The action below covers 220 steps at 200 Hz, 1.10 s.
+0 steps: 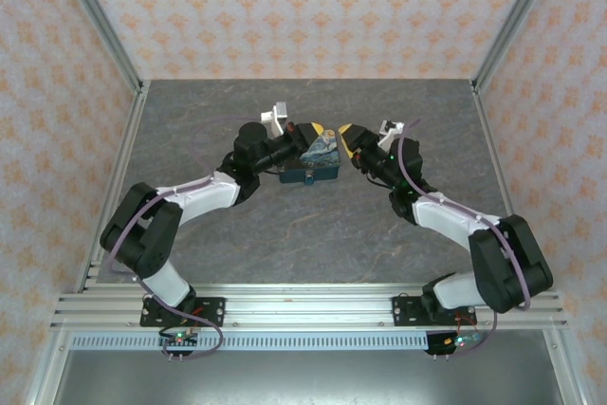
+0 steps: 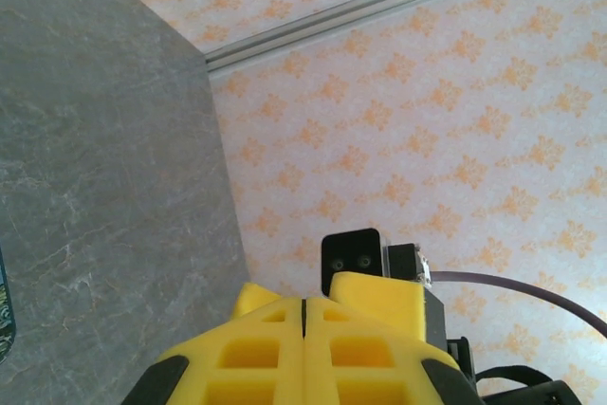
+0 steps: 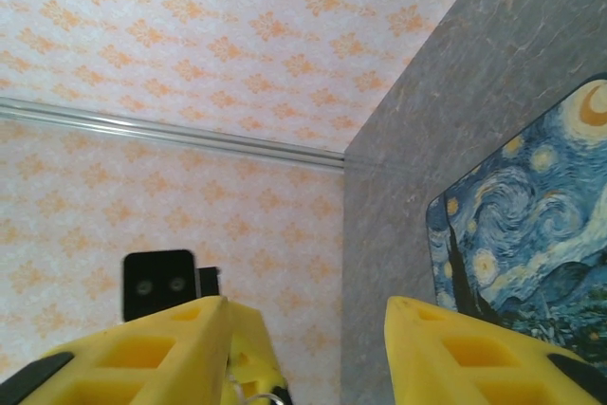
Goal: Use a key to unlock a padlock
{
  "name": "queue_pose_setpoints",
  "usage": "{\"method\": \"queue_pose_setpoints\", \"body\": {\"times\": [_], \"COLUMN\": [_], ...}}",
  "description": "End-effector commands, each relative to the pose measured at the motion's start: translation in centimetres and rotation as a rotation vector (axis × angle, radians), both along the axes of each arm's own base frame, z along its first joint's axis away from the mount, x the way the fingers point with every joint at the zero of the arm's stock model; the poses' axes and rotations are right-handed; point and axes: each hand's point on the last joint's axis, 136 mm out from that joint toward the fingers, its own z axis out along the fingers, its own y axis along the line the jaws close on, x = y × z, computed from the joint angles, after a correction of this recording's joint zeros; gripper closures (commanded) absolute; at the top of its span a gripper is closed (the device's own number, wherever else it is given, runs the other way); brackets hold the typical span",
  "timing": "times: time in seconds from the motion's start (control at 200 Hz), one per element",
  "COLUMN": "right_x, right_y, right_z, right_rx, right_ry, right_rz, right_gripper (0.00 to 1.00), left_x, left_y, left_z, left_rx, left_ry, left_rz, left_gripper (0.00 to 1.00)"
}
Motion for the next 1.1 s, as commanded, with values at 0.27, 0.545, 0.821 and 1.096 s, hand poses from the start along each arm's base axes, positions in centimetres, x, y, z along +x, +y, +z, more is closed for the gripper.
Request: {"method": "queue_pose_setpoints", "body": {"times": [0.27, 0.545, 0.821, 1.096], "right_x": [0.5, 0.1, -0.5, -0.7], "right_y": [2.6, 4.3, 4.3, 4.1], "right_z": [5.3, 4.4, 3.2, 1.8], "right_rx": [0.086, 0.091, 0.089, 0.091], "right_ry": [-0.145, -0.128, -0.102, -0.072], "right_rz": [0.065, 0.1, 0.103, 0.098], "right_gripper": [0.57, 0.6, 0.66, 0.77], "left_x": [0.6, 0.7, 1.0, 1.1], "left_y": [0.2, 0.3, 0.4, 0.4], "left_z": [1.5, 1.8, 1.8, 1.6], "left_rx": [-0.114, -0.125, -0.127, -0.123], "left_ry": [0.004, 0.011, 0.015, 0.022], "left_rz": [0.023, 0.032, 0.043, 0.048], "left_gripper": [1.0, 1.0, 1.0, 1.0]}}
